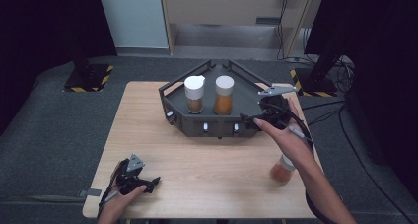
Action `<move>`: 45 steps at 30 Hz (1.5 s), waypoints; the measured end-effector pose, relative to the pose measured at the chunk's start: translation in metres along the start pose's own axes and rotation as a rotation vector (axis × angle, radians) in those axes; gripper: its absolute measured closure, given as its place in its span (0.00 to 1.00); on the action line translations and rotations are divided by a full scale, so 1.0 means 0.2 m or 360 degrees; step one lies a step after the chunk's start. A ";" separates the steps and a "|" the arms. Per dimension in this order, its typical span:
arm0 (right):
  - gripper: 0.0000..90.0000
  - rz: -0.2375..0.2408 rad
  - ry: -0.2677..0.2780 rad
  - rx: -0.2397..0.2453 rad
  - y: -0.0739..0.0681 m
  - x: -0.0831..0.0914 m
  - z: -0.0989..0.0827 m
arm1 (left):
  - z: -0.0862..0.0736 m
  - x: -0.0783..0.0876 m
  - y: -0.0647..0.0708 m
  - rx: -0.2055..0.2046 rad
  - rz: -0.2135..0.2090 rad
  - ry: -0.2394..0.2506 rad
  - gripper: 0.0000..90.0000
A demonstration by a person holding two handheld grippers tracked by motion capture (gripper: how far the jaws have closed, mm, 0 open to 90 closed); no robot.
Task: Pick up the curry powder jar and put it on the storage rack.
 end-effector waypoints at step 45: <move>0.03 -0.0057 0.0041 -0.0053 0.12 0.22 -0.31 | 0.00 0.00 0.00 0.0006 0.0006 0.0001 0.00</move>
Point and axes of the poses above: each handheld gripper's, and its own axes: x roughly backward along the jaws, z roughly out of its top, y roughly to its right, the point moved 10 cm from there along -x, roughly forward along the jaws, and after that the axes turned 3 degrees about -z, right-handed, at the moved point
